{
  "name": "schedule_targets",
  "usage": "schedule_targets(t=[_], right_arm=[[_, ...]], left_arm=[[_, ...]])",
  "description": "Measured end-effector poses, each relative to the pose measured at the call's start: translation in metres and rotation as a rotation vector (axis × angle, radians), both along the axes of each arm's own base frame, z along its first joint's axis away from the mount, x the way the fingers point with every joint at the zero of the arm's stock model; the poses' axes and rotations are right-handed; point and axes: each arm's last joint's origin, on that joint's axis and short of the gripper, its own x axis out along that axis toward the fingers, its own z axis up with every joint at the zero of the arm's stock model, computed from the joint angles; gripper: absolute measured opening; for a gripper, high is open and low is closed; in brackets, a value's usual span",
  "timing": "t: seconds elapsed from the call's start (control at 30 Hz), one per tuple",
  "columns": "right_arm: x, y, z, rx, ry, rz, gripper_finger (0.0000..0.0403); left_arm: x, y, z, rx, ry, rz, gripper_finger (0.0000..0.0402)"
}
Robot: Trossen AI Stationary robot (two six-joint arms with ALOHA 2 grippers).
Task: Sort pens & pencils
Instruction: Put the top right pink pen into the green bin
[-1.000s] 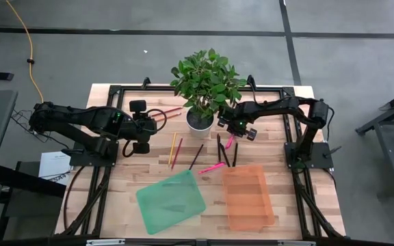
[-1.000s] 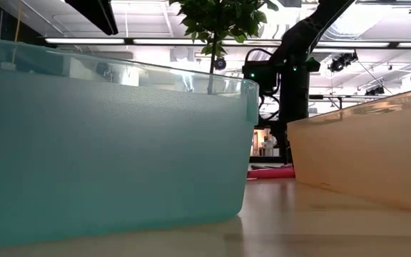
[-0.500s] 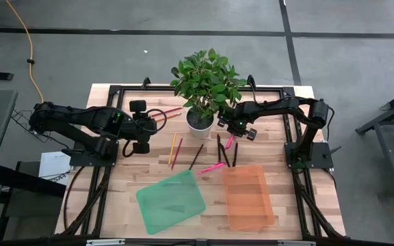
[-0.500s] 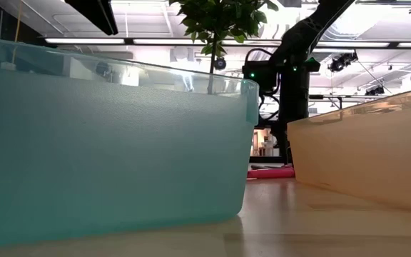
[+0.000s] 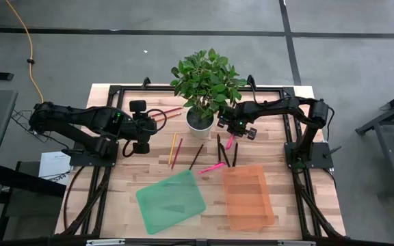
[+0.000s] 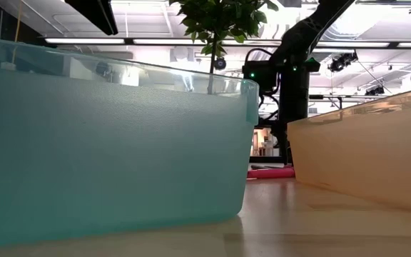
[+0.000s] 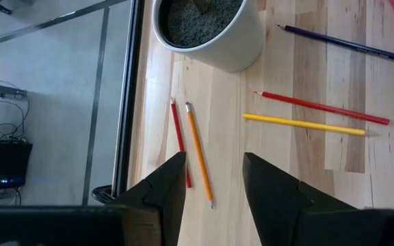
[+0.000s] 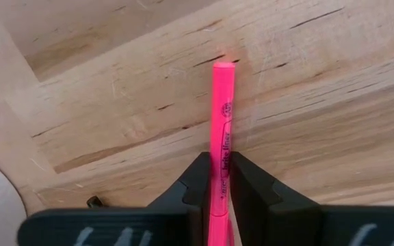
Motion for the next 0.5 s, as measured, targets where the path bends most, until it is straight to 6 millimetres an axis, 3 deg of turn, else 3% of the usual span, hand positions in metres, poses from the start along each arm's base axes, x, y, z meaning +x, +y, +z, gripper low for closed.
schedule_targets(t=[0.5], right_arm=[[-0.007,-0.002,0.019,-0.061,-0.019,0.012,0.0032]], left_arm=[[0.000,0.000,0.000,0.003,-0.001,0.002,0.0134]])
